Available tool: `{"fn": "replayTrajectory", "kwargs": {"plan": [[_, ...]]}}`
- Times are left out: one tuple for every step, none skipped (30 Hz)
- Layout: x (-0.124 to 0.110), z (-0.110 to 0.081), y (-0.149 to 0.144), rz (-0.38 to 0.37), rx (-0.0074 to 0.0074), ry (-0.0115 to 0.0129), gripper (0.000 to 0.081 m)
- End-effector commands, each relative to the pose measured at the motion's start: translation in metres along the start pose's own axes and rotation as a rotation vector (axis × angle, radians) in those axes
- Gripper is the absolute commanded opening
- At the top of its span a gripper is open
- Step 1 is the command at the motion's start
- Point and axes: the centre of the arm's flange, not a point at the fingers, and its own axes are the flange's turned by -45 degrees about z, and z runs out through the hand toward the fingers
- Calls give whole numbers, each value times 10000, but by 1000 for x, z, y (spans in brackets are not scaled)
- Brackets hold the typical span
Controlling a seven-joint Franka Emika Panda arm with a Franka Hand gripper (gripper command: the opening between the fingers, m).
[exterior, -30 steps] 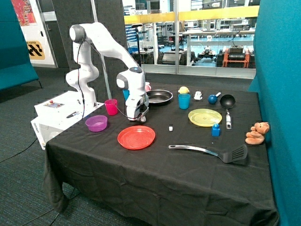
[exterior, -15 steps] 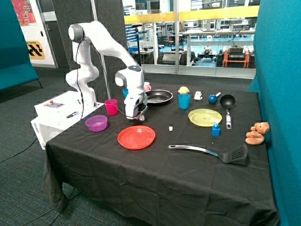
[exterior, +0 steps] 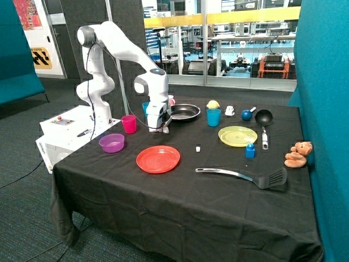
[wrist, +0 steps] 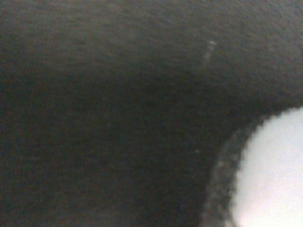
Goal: Clean the pan
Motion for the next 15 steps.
{"fn": "replayTrajectory", "kwargs": {"plan": [[2, -18, -23, -525, -18, 14, 0], [2, -19, -23, -525, -18, 14, 0], [2, -20, -26, -651, -18, 14, 0], [3, -22, -29, -736, -18, 14, 0], [3, -23, -31, -752, -18, 14, 0], [3, -25, -34, -848, -18, 13, 0], [4, -26, -37, -917, -18, 13, 0], [4, -27, -40, -986, -18, 13, 0], [5, -29, -44, -1057, -18, 13, 0], [5, -30, -46, -1098, -18, 13, 0], [6, -31, -50, -1205, -18, 13, 0], [6, -33, -54, -1340, -18, 13, 0], [6, -34, -57, -1382, -18, 13, 0], [7, -36, -62, -1536, -18, 13, 0], [7, -37, -65, -1552, -18, 13, 0]]}}
